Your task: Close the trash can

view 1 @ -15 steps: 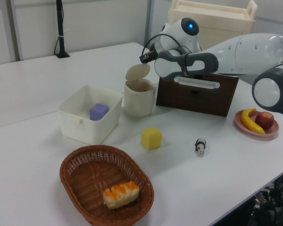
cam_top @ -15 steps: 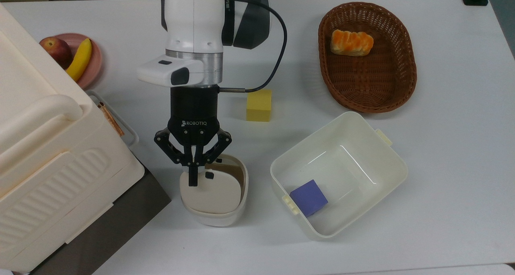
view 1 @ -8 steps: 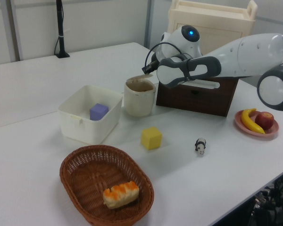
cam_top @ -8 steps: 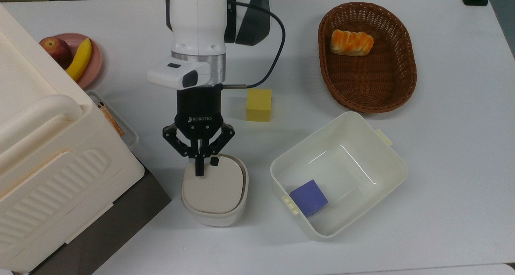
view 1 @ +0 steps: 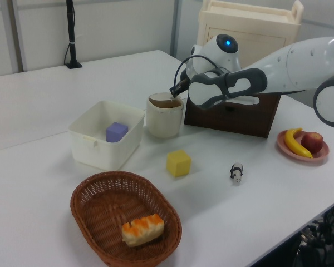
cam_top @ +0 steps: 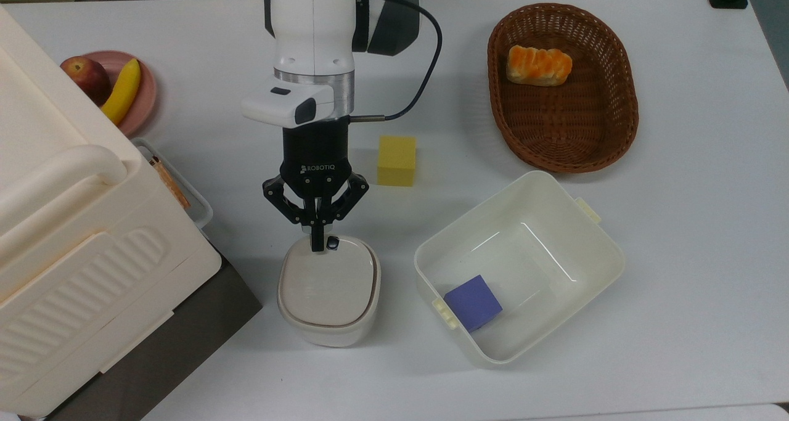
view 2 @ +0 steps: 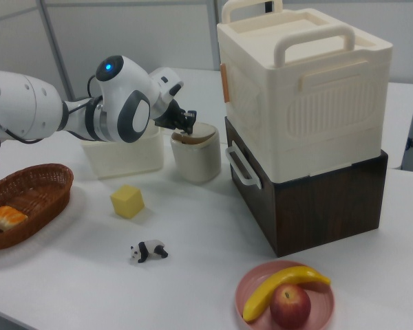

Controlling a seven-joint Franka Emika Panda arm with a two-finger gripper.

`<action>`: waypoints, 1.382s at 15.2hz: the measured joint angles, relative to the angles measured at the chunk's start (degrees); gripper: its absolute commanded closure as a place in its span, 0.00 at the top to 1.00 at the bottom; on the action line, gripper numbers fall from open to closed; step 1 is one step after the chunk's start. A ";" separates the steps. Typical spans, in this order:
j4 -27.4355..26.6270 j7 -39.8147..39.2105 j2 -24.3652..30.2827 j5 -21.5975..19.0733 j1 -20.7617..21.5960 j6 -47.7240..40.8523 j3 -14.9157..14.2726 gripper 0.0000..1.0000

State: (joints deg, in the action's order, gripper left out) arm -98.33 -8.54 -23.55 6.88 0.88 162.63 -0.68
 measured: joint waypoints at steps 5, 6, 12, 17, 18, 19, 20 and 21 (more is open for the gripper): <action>-0.81 -0.32 -1.41 0.97 -0.02 0.44 0.02 0.00; -0.76 -0.32 -1.45 1.68 -0.02 0.45 0.03 0.00; -0.48 -0.30 1.37 2.91 -0.22 -0.62 0.03 0.18; -0.09 0.00 17.64 -4.73 -0.09 -32.69 0.03 1.00; -0.16 0.02 20.29 -5.17 -0.02 -39.84 0.04 1.00; -0.15 0.30 22.41 -5.34 0.16 -47.44 0.08 1.00; -0.05 1.07 23.78 -5.36 0.36 -54.43 0.17 1.00; 0.15 2.13 24.70 -5.36 0.60 -60.17 0.20 1.00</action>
State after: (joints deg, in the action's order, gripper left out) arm -98.18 -6.41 1.15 1.51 1.48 102.46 -0.48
